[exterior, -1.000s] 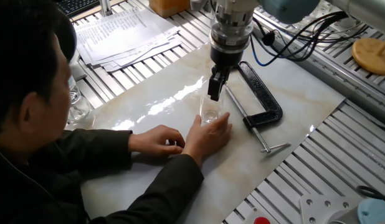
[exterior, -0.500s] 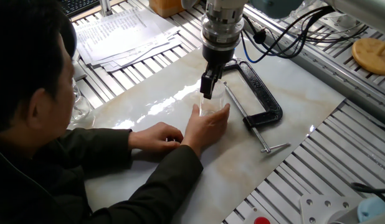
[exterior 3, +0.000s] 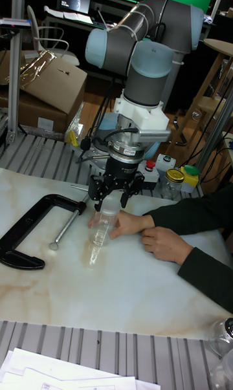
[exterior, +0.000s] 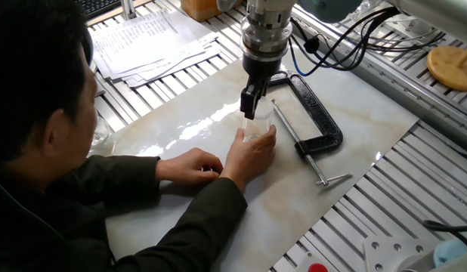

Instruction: Unscrew the lid from the jar

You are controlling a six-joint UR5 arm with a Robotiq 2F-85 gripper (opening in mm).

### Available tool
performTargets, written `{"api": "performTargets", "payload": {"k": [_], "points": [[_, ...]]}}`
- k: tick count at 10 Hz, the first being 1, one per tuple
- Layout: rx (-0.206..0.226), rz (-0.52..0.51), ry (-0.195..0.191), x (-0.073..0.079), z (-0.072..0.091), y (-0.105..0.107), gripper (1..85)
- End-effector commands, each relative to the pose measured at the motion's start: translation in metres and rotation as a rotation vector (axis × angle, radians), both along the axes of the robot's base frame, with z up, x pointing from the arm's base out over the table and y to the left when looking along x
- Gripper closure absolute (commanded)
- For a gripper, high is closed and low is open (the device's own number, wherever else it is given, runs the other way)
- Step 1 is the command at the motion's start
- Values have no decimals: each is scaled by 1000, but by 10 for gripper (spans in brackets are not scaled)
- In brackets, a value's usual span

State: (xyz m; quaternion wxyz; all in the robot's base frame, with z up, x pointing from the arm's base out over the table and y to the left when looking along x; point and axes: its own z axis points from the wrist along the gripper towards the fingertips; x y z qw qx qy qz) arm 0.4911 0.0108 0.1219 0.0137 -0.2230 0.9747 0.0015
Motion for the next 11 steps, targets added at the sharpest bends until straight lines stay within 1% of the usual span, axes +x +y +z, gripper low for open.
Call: {"api": "performTargets", "payload": {"k": [1, 3, 4, 5, 6, 7, 8, 9, 10, 11], "points": [[13, -4, -1, 0, 1, 1, 173], [14, -3, 1, 0, 1, 1, 183], [13, -9, 3, -1, 1, 1, 223], [7, -25, 12, -3, 1, 1, 367], [-16, -58, 33, -8, 2, 0, 550], [-39, -92, 39, -9, 5, 4, 760], [-19, -104, 40, -8, 6, 16, 847], [-5, -98, 36, -7, 4, 19, 847], [-8, -66, 34, -6, 2, 16, 847], [8, -25, 36, -6, 0, 14, 847]]}}
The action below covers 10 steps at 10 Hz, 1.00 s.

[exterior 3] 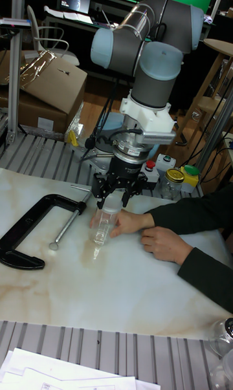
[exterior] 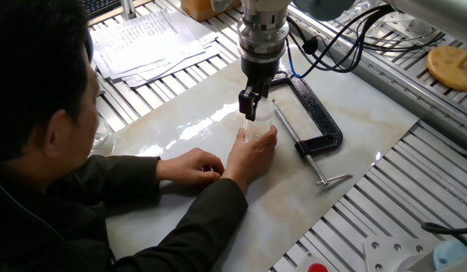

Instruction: Unscrew the lid from the jar

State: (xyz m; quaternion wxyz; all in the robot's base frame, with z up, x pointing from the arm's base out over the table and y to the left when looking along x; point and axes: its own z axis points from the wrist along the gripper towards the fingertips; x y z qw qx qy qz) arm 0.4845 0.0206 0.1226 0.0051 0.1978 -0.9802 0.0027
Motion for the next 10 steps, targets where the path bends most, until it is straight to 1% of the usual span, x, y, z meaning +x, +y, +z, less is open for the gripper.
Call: {"api": "performTargets", "payload": {"k": [1, 3, 4, 5, 6, 7, 8, 9, 10], "points": [[35, 61, 4, 2, -4, -1, 847], [33, 101, 15, 1, -3, -9, 847], [21, 130, 29, -2, 3, -10, 847], [-16, 184, 39, -2, 14, -11, 847], [-49, 263, 21, 5, 19, -10, 847], [-59, 329, -3, 9, 15, -5, 847], [-89, 383, -15, 11, 11, -3, 847], [-124, 467, -35, 15, 8, -2, 847], [-143, 548, -52, 19, 6, 0, 847]]}}
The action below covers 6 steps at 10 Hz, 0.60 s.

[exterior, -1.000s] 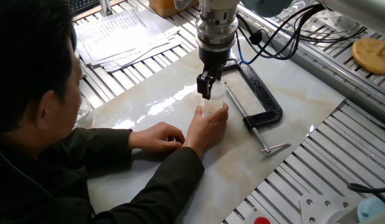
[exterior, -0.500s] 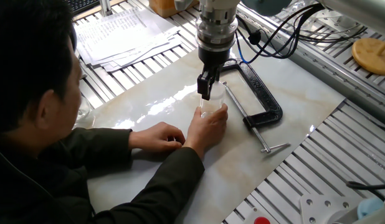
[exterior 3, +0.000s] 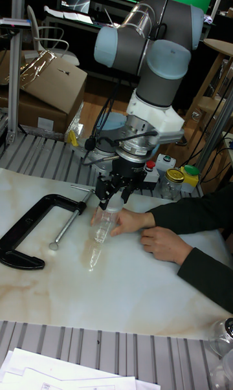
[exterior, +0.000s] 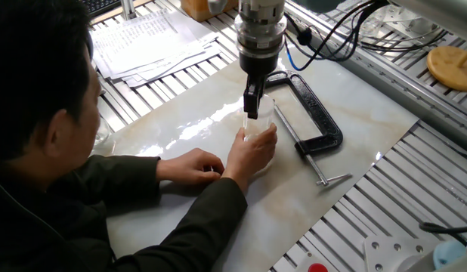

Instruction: Unscrew the lid from the jar

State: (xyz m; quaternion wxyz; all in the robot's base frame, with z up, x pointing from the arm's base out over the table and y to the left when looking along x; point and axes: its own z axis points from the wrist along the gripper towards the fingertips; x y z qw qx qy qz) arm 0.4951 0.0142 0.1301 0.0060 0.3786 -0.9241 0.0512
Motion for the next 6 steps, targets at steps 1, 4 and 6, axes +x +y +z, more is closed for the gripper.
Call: {"api": "performTargets", "payload": {"k": [1, 4, 6], "points": [[-63, 268, -49, 14, -2, 6, 847], [-52, 522, -74, 22, -7, 18, 847], [-28, 651, -112, 29, -11, 23, 847]]}}
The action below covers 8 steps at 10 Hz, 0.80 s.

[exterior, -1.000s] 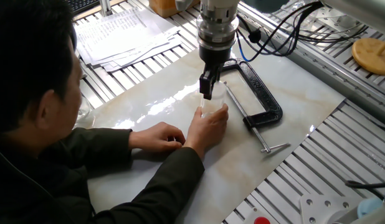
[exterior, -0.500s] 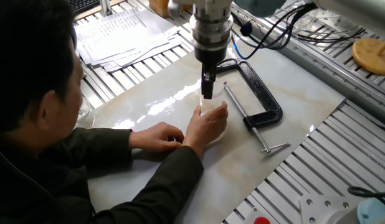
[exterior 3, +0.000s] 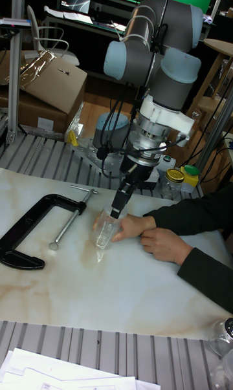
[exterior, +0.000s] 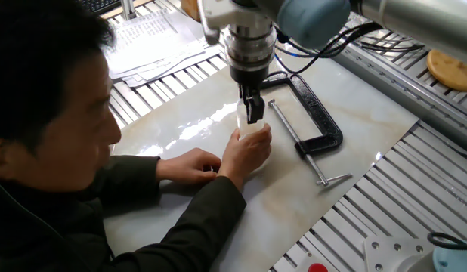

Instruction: Unscrew the lid from the jar

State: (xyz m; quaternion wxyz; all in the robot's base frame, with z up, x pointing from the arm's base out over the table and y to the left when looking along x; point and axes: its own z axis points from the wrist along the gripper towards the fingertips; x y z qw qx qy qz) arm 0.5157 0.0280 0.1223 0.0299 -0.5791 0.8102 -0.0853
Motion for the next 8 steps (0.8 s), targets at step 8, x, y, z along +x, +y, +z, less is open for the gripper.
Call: {"api": "performTargets", "payload": {"k": [8], "points": [[-14, 522, -102, 8, 17, 24, 847]]}}
